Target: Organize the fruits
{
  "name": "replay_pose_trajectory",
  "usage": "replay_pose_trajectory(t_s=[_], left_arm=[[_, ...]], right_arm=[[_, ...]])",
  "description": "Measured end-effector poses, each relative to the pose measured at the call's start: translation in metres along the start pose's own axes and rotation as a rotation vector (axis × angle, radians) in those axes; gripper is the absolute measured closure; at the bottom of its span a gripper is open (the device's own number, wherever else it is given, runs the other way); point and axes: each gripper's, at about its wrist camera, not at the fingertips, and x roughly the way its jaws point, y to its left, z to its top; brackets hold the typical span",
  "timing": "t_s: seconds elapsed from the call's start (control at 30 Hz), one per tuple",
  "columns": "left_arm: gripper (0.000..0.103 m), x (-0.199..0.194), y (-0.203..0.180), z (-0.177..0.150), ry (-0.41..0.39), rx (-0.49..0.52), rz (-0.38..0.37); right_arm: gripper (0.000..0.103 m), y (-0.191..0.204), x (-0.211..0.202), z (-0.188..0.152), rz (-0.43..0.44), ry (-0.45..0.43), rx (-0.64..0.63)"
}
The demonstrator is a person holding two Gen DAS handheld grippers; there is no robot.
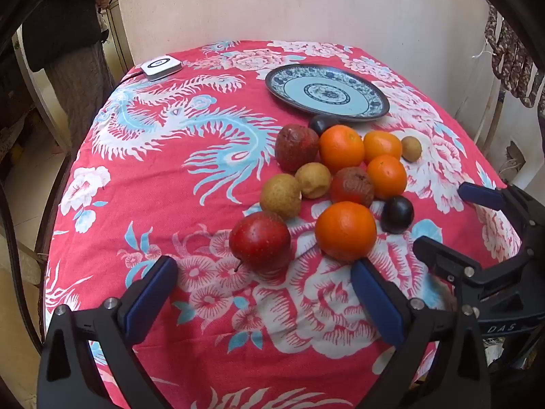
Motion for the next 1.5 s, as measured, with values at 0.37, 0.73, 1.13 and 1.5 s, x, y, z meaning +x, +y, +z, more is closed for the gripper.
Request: replay_pose_trajectory(t_s=[0.37,0.73,1.13,1.5], left_arm=[[0.0,0.0002,0.0001,0.0001,-0.011,0.0,0.0],[0.0,-0.0004,0.0003,-0.0017,-0.019,-0.001,0.0],[0.0,-0.0004,0.0002,-0.0023,-0.021,0.0,0.0],[0.0,-0.0032,0.0,-0.0035,-0.015,0.001,0.0]], right_arm=[[0.0,0.001,0.0009,0.0013,0.0,0.001,-0.002],[0.0,0.0003,-0.0005,-0.0008,0.0,-0.005,-0.001],[0.0,0.0003,-0.0005,-0.0007,0.0,-0.007,-0.001],[0.0,0.0002,-0.0003,-0.0002,-0.001,-0.005,0.002]])
